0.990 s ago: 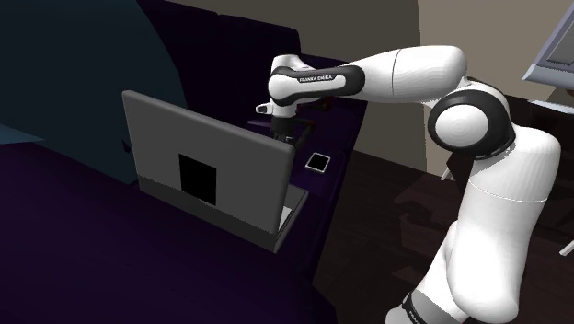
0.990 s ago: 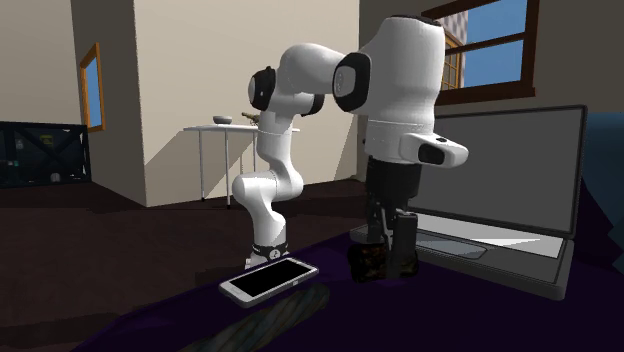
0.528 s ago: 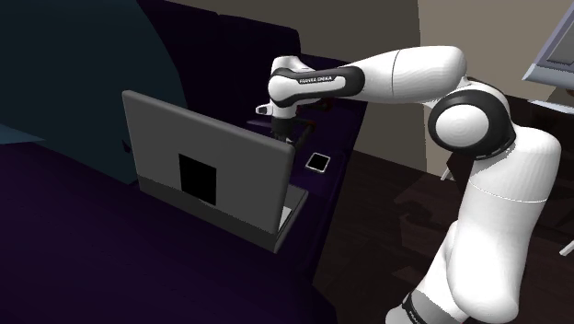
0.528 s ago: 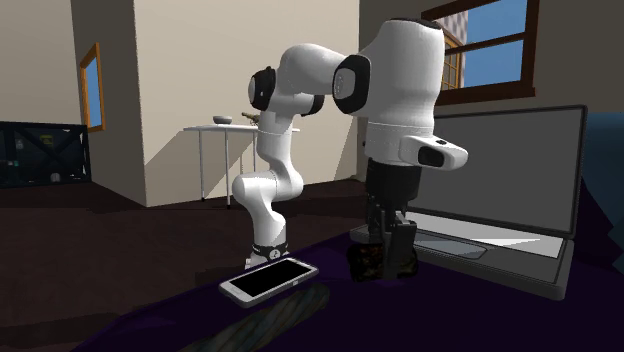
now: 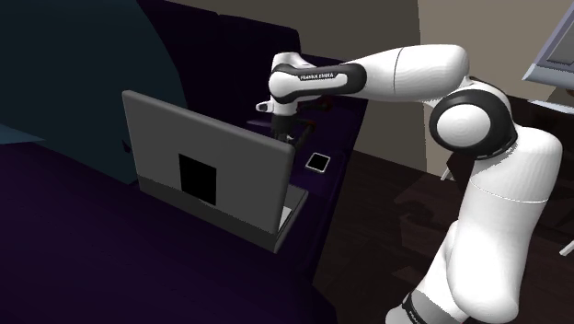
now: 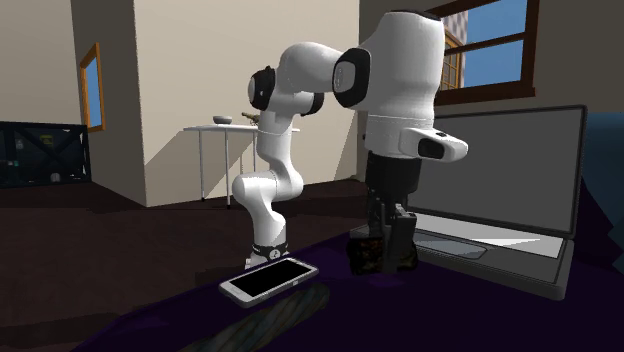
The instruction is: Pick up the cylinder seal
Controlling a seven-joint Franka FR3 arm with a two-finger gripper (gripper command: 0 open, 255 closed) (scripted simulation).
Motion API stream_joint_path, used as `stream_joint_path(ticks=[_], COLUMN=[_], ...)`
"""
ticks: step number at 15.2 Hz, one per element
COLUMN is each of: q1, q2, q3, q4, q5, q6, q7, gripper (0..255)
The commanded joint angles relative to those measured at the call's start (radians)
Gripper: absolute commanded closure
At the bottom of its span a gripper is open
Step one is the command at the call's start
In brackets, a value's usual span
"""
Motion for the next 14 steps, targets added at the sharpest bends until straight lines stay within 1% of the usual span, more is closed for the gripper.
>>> stream_joint_path(ticks=[1,12,14], q1=[-0.001,-0.004,-0.004], q2=[0.000,-0.002,-0.002], q3=[-0.001,-0.002,-0.002], q4=[0.026,0.172,0.174], q5=[0.000,-0.001,-0.001], q6=[-0.026,-0.173,-0.176], q7=[0.000,0.002,0.002], gripper=[255,255,255])
